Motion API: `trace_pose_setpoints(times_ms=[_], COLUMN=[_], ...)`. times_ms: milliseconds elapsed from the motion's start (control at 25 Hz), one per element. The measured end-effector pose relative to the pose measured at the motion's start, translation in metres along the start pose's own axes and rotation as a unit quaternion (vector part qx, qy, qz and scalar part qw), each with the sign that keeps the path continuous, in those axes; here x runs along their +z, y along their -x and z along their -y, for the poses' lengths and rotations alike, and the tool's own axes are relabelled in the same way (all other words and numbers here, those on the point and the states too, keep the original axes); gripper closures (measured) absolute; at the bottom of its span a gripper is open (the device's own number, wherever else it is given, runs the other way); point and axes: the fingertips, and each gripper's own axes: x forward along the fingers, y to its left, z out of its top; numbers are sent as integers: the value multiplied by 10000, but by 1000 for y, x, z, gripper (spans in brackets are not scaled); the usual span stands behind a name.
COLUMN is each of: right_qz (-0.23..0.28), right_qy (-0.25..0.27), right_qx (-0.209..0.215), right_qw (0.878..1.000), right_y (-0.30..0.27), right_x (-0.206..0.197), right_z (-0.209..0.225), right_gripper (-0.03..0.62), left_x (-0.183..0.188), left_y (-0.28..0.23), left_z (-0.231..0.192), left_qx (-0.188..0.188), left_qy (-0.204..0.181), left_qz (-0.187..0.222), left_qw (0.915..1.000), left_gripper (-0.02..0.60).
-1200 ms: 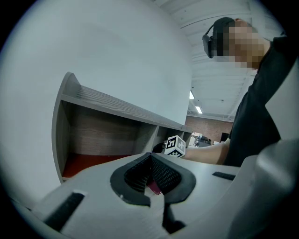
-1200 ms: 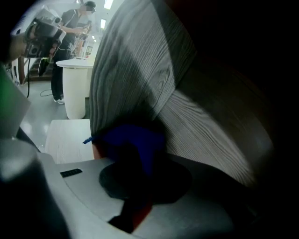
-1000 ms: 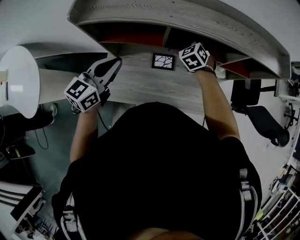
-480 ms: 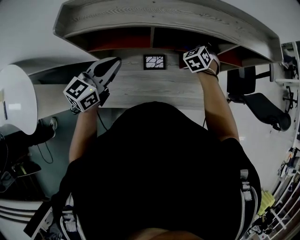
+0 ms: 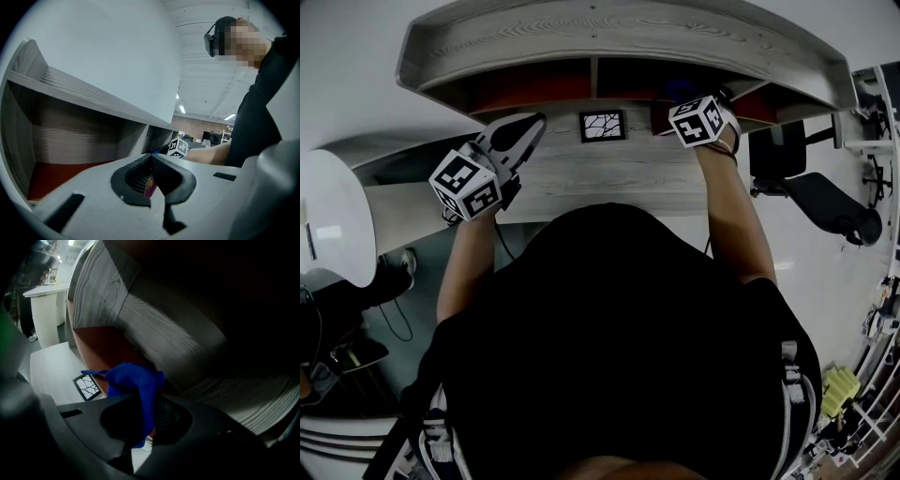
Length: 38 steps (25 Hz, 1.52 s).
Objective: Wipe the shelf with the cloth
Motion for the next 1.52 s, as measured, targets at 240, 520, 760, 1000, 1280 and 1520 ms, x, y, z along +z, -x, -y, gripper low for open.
trace_pose_setpoints(times_ms=[240,520,760,1000,1280,1520], right_qz=[-200,-160,29,358,608,704], right_qy=[84,362,551,907,1137,1283], right_qx=[-14,92,211,362,550,557], right_qw=[9998,9992,9983,9946,9901,9877], right_y=[-7,-16,-25,-24,-18,-16], right_x=[6,24,52,87,111,120], right_z=[1,-6,-27,-60,-86,-97], right_gripper=[554,560,562,562,563,563], left_x=[-2,-8,-12,-16,-22,-24], left_y=[3,17,33,45,54,61], left_z=[0,-4,-9,-12,-11,-11], left_qx=[16,283,457,622,706,752], left_qy=[9,104,143,216,290,338], left_qz=[-9,7,21,1,-28,-61], left_qw=[10000,9995,9989,9978,9971,9966], left_gripper=[566,566,566,566,566,566])
